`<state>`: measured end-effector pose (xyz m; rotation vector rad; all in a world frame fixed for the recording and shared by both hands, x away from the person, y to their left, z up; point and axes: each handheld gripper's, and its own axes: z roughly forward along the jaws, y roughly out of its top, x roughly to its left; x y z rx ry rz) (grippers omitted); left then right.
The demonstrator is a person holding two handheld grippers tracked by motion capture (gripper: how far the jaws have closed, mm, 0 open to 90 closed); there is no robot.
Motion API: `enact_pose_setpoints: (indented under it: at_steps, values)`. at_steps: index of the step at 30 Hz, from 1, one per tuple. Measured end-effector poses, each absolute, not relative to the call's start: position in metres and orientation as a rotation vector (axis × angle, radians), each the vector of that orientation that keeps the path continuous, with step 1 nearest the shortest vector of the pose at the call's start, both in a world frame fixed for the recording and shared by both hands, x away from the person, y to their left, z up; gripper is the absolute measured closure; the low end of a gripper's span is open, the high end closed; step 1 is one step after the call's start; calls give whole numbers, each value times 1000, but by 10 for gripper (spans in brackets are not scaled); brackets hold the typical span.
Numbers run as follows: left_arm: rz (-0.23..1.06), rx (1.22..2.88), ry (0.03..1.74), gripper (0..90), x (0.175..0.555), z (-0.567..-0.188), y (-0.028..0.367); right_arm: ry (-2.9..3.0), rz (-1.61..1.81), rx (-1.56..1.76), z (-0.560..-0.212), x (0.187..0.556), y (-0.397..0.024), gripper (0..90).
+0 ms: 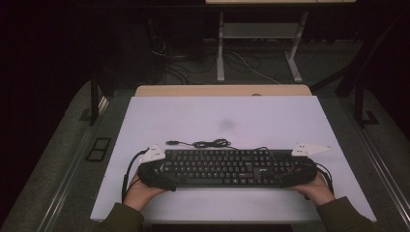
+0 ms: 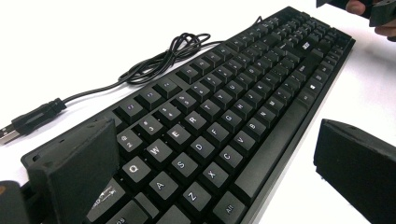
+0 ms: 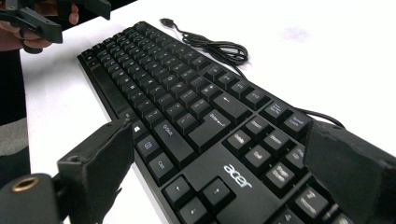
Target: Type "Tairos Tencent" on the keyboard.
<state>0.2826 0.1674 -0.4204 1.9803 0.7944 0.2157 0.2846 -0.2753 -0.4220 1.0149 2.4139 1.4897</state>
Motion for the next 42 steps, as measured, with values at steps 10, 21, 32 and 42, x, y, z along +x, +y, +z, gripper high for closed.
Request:
enact_pose_setpoints:
  at_steps: [10, 21, 32, 42]
  values:
    - [207, 1967, 791, 0, 282, -420, 166, 2425, 1523, 996, -422, 293, -261, 85]
    - [193, 1957, 792, 0, 283, -423, 167, 2449, 1537, 971, -422, 301, -249, 85]
    - [184, 1941, 803, 0, 283, -424, 167, 2495, 1538, 920, -424, 306, -234, 146]
    - [188, 1950, 797, 0, 284, -423, 165, 2531, 1537, 866, -421, 307, -226, 266]
